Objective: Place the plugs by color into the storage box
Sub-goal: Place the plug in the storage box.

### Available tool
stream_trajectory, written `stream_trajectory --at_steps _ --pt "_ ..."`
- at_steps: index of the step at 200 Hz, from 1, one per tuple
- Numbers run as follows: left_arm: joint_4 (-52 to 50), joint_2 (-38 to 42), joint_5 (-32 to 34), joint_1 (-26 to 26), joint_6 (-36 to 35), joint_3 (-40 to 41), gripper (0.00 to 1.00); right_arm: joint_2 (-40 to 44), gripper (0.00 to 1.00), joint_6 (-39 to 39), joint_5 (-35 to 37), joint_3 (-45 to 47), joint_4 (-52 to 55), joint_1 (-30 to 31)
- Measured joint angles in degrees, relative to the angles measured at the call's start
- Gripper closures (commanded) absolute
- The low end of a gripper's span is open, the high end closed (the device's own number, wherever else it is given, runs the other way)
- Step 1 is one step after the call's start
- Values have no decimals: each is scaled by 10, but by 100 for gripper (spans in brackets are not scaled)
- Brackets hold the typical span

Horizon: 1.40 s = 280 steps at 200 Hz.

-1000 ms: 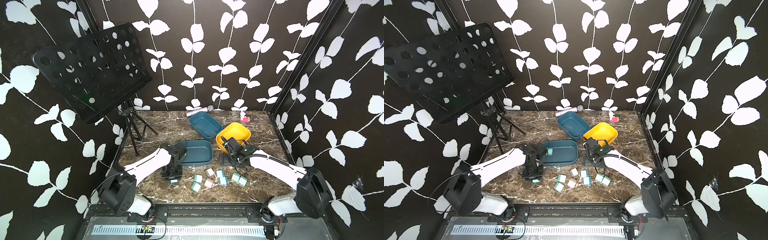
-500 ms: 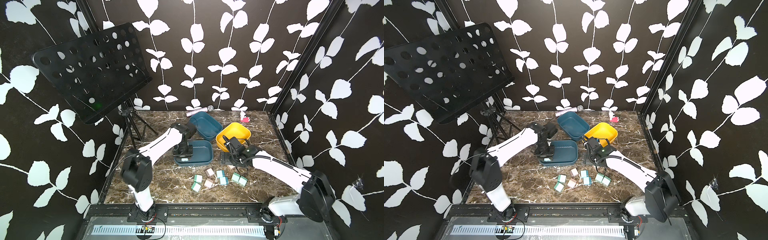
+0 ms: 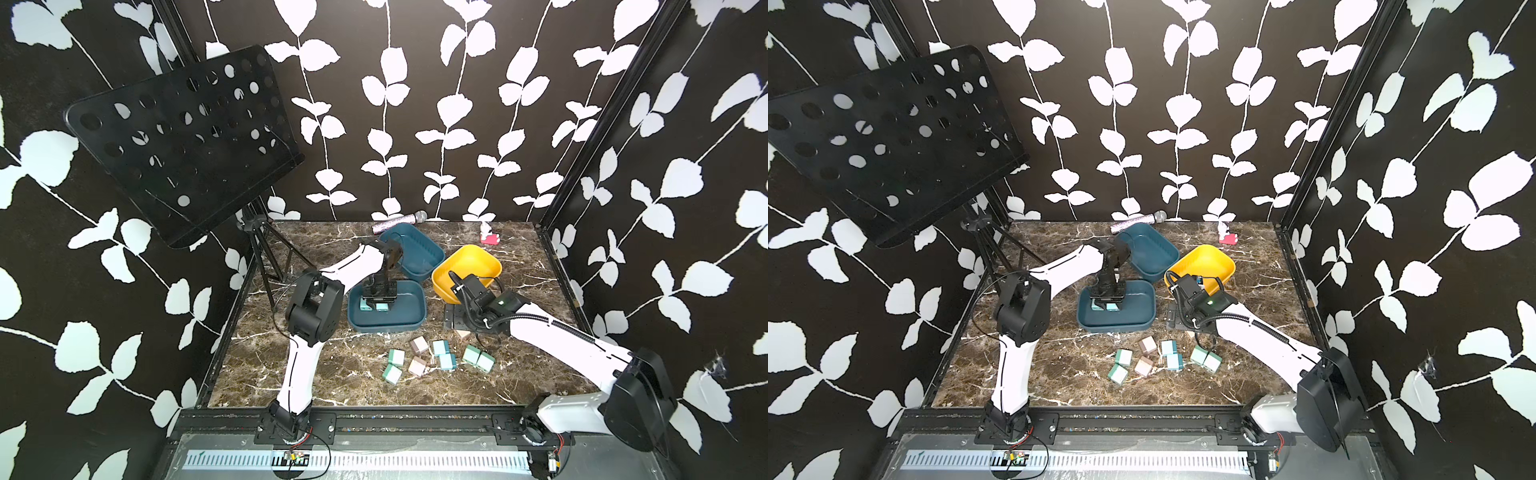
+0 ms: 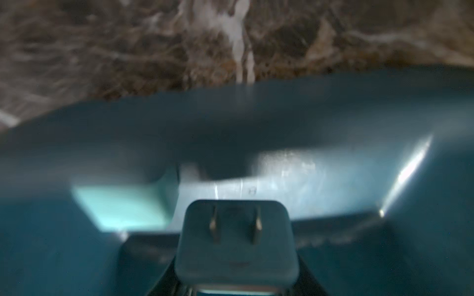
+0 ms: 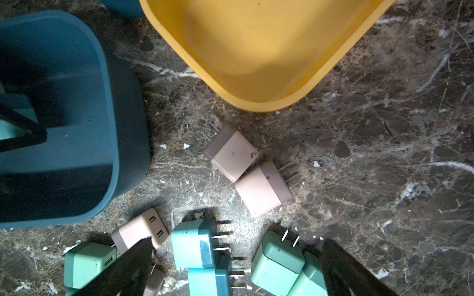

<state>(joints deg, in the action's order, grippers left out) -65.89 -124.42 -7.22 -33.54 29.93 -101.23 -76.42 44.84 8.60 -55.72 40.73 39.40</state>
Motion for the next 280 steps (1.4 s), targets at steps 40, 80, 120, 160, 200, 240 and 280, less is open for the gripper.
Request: stream_trajectory --at_steps 40,80,120,160,200,240,280 --pt "21 -38 7 3 0 -20 63 0 1 1 0 1 5 0" --pt "26 -41 35 3 -4 -32 47 1 1 3 0 4 7 0" --pt "28 -42 56 4 -19 -35 37 1 1 2 0 4 6 0" --pt "40 -30 56 4 -23 -28 32 1 1 0 -3 4 3 0" --pt "54 49 48 4 -10 -11 32 -6 1 -5 -21 5 2 1" --pt "73 161 47 4 3 41 32 1 5 -14 -49 43 -10 7" --pt "79 228 49 9 11 139 32 1 6 -33 -79 53 -12 23"
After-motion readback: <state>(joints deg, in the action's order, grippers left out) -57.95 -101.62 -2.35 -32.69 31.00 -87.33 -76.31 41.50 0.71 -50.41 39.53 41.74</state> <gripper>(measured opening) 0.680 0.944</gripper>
